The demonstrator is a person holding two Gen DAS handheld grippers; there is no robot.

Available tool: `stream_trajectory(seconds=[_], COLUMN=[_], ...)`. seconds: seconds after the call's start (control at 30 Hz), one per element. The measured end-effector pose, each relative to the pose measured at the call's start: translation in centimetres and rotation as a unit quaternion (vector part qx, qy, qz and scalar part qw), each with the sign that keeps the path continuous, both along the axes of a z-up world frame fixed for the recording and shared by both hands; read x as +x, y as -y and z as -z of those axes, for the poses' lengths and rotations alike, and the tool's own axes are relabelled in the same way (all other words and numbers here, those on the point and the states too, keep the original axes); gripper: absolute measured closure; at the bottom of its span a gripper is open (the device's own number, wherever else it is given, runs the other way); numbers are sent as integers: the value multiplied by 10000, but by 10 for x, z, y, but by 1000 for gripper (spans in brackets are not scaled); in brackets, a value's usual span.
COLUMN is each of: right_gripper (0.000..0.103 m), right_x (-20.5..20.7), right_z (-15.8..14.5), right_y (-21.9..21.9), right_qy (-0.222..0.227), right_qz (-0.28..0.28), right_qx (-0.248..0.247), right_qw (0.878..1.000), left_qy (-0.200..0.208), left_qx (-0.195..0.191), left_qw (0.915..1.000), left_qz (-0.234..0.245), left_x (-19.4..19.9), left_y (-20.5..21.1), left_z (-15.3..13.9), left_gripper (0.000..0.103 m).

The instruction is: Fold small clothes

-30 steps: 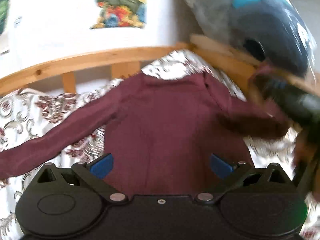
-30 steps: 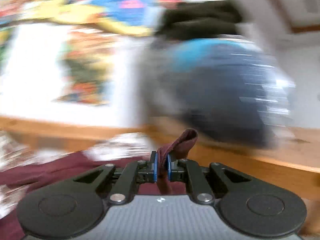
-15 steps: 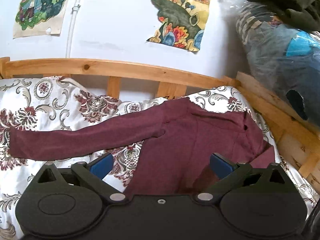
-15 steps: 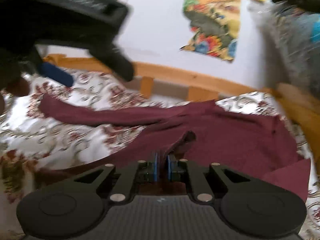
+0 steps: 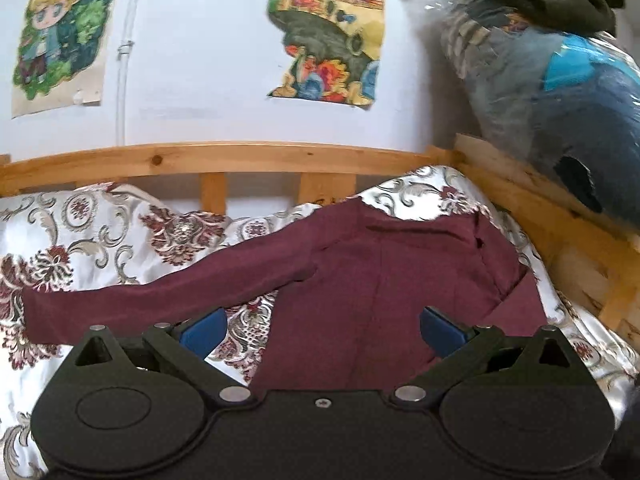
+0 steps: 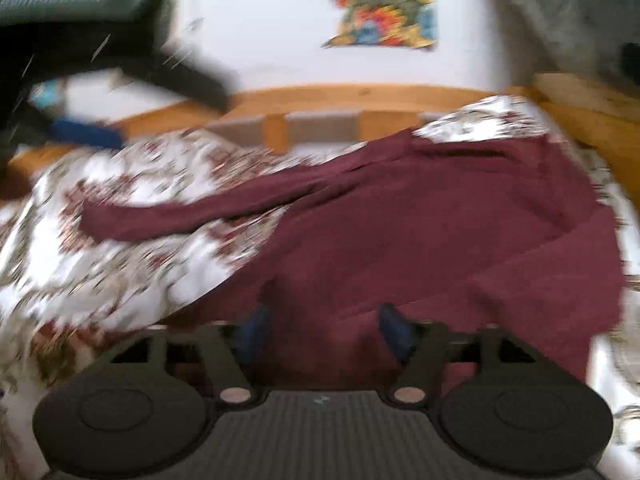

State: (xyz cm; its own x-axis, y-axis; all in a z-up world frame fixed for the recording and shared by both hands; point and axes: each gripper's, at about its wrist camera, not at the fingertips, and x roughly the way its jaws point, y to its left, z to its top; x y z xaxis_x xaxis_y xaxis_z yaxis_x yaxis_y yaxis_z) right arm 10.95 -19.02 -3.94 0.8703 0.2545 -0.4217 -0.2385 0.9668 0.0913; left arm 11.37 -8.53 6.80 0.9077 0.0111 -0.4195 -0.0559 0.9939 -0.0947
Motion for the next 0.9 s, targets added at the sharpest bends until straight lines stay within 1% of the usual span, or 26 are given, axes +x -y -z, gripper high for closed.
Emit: stream_trajectory(seconds=[0.03,0.07,0.13,0.17,0.23,0.3,0.33,0.37,0.43,0.47,0.53,0.6,0.67,0.7,0.73,0.77,0.8,0.83,0.9], right_gripper=[18,17,11,11,10,10,10,10,16,17,18,19,27,40,56,61,69,81,88], right_x=[1,1,2,2,5,9,15,20,32,37,44,50,59,64,70,74,74,73,70], right_z=[-2,-2,-2,-1,2,6,8,10,18,22,29,31,31,31,32,33,35,36,35], right_y=[11,22,44,53,72,92,103,112,130,138,149,153,157,158,159,155,152,150,145], right_qy=[38,80,245,334,554,906,944,899,671,545,428,474,446,380,266,141,74,103,159], right_qz=[180,394,943,1220,1856,2419,2630,2759,2964,3024,3094,3107,3026,3010,2984,2933,2879,2877,2960], right_qx=[89,151,110,41,-95,24,153,288,548,665,794,735,742,727,699,668,646,628,518], right_qw=[9998,9991,9952,9920,9810,9661,9601,9565,9511,9493,9467,9465,9492,9501,9515,9536,9555,9556,9537], left_qy=[-24,-54,-142,-188,-245,-221,-271,-341,-463,-517,-696,-933,-1163,-1227,-1303,-1369,-1420,-1482,-1540], left_qx=[-56,-106,-199,-197,-76,34,130,242,398,460,574,583,785,945,1154,1319,1410,1488,1481], left_qw=[10000,9999,9996,9996,9994,9968,9937,9907,9859,9844,9854,9852,9839,9824,9796,9765,9745,9728,9723], left_qz=[-56,-97,-128,-64,227,772,1082,1294,1560,1619,1446,1314,1110,1044,1008,1015,1014,974,945], left_x=[2,4,14,20,31,41,47,52,64,69,80,87,91,92,93,93,95,95,90], left_y=[-2,-4,-7,-7,-5,-2,1,4,10,13,16,16,18,21,24,27,29,31,33], left_z=[2,4,13,19,36,55,64,71,83,88,98,104,111,115,120,125,128,132,134], left_gripper=[1,1,1,1,1,1,1,1,1,1,1,1,1,1,1,1,1,1,1])
